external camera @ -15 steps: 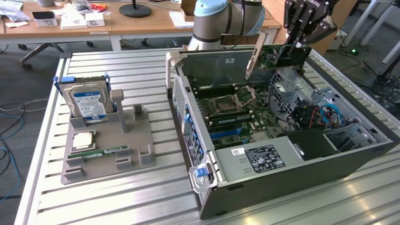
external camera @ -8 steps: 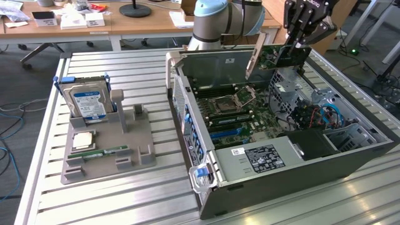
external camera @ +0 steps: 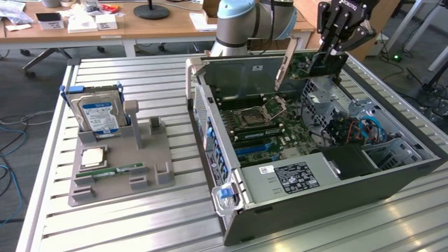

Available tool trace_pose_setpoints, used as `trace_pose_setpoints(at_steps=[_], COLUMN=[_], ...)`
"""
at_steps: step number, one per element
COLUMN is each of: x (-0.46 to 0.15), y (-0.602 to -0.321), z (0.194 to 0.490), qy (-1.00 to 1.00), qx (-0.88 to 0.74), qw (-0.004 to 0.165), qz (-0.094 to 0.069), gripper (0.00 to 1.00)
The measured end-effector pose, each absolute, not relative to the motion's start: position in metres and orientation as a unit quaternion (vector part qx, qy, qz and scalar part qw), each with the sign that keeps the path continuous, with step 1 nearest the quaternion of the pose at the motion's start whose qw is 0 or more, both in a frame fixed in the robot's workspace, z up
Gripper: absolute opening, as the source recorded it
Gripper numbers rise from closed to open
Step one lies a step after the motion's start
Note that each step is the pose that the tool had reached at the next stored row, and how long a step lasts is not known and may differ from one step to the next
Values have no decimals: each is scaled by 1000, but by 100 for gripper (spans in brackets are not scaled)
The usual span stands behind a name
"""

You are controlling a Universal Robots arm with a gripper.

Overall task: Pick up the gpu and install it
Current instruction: 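Insert the gpu into the slot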

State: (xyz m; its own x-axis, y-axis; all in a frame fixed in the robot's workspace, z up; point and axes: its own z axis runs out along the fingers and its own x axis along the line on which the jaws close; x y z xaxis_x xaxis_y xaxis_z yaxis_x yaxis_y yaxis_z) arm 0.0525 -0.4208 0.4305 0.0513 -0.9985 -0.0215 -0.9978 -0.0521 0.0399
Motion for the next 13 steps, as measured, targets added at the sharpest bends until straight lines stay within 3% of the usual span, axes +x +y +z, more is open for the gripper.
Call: trace_pose_setpoints(at_steps=[13], x=[48], y=[-421], z=[430], qy=[-689], qx=[725], qw=[7], qz=[-22], gripper=[26])
